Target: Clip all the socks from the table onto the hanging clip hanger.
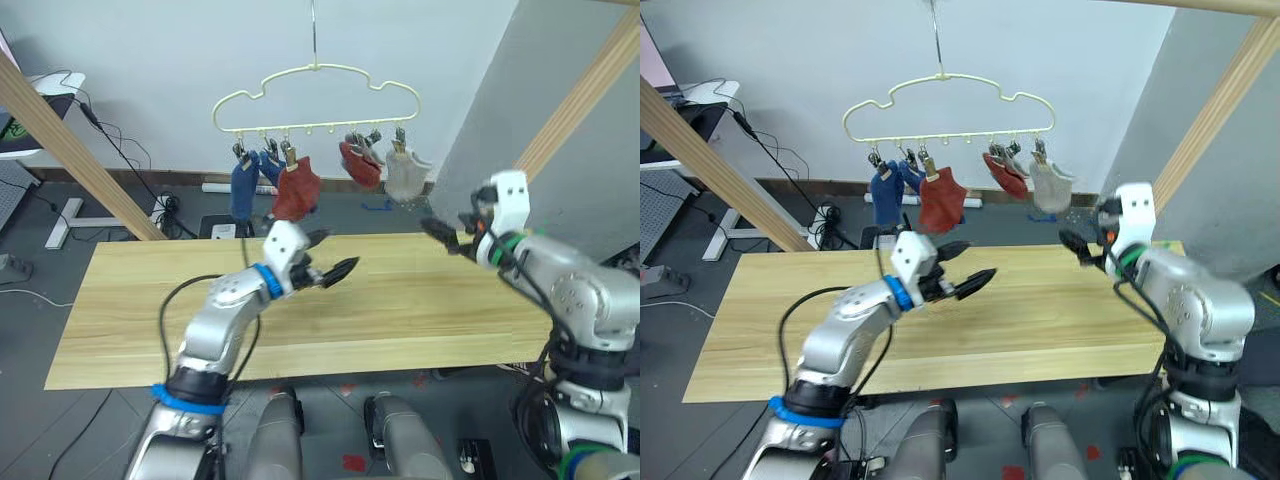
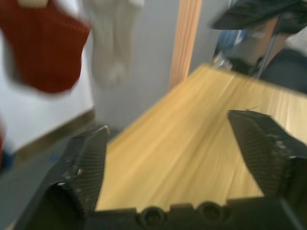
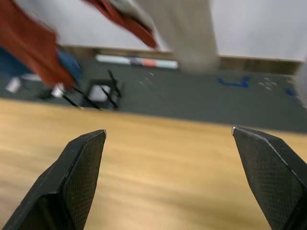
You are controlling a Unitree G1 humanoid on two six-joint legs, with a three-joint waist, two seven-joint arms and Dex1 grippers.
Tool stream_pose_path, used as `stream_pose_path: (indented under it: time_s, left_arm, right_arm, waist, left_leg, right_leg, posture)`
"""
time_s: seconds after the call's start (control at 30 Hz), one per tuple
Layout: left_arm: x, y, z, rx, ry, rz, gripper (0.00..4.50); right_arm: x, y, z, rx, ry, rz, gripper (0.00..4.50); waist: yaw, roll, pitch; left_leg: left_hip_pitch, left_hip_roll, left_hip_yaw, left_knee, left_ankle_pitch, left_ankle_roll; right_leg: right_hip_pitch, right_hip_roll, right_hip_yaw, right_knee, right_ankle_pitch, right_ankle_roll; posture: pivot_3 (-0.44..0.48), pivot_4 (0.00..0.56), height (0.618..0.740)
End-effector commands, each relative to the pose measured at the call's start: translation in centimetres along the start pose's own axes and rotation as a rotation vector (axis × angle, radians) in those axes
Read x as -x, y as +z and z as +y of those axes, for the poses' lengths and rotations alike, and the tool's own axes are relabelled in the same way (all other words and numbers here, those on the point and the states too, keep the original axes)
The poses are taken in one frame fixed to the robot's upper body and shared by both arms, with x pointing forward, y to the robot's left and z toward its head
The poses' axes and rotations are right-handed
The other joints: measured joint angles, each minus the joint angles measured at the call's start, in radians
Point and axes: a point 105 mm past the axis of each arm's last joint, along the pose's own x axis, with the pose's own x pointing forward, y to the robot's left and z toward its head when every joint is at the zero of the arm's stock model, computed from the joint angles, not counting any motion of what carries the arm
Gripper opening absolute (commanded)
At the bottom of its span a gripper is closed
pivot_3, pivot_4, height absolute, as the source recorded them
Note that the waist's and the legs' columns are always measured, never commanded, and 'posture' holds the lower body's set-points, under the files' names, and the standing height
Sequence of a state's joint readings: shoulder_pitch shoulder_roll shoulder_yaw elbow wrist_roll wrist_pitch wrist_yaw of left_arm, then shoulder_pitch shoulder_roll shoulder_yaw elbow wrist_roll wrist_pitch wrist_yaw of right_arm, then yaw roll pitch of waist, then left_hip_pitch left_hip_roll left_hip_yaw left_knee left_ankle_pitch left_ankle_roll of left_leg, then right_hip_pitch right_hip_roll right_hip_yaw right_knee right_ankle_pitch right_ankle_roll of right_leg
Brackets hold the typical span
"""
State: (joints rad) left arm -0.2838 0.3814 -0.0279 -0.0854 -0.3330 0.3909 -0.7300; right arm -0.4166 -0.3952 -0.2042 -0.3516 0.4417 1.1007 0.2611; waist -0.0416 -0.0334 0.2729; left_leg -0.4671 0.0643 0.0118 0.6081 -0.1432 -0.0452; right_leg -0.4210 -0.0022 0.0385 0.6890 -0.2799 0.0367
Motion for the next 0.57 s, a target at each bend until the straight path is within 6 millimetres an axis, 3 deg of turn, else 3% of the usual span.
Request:
stream_pose_path:
  time_s: [0.03,0.17,0.33,0.4,0.57]
  left_arm:
    - [4.0,0.1,2.3,0.009,0.156,0.013,4.49]
    - [8.8,-2.9,4.6,0.013,0.361,0.173,4.49]
    - [13.6,-6.3,5.2,-0.007,0.525,0.324,4.49]
    - [14.3,-7.1,5.0,0.011,0.547,0.369,4.49]
    - [13.9,-6.7,5.2,0.028,0.551,0.358,4.49]
  right_arm:
    - [0.9,-0.5,-0.1,0.084,-0.032,-0.077,4.41]
    - [1.5,-3.8,-1.0,0.168,-0.064,-0.019,4.41]
    - [1.8,-5.9,-1.7,0.182,-0.080,0.014,4.41]
    - [1.9,-5.9,-2.0,0.185,-0.087,0.012,4.41]
    - [1.8,-5.9,-2.3,0.172,-0.100,0.004,4.41]
  waist:
    - [0.001,0.000,0.000]
    - [0.010,0.000,0.000]
    - [0.013,0.000,0.000]
    - [0.016,0.000,0.000]
    - [0.035,0.000,0.000]
  left_leg:
    - [0.000,0.000,0.000,0.000,0.000,0.000]
    - [0.000,0.000,0.000,0.001,0.000,0.000]
    - [0.001,0.000,0.003,0.001,0.001,0.000]
    - [0.001,0.000,0.003,0.001,0.001,0.001]
    - [0.001,0.000,0.003,0.001,0.001,0.001]
  right_leg:
    - [0.000,0.000,0.000,0.000,-0.001,0.001]
    - [0.001,-0.001,0.000,-0.001,0.000,0.000]
    - [0.002,-0.002,0.003,-0.007,0.001,-0.002]
    - [0.002,-0.003,0.003,-0.007,0.001,-0.002]
    - [0.002,-0.003,0.002,-0.007,0.002,-0.004]
  posture:
    - [0.014,0.244,0.740]
    - [0.049,0.241,0.740]
    - [0.067,0.232,0.740]
    - [0.086,0.228,0.740]
    - [0.106,0.215,0.740]
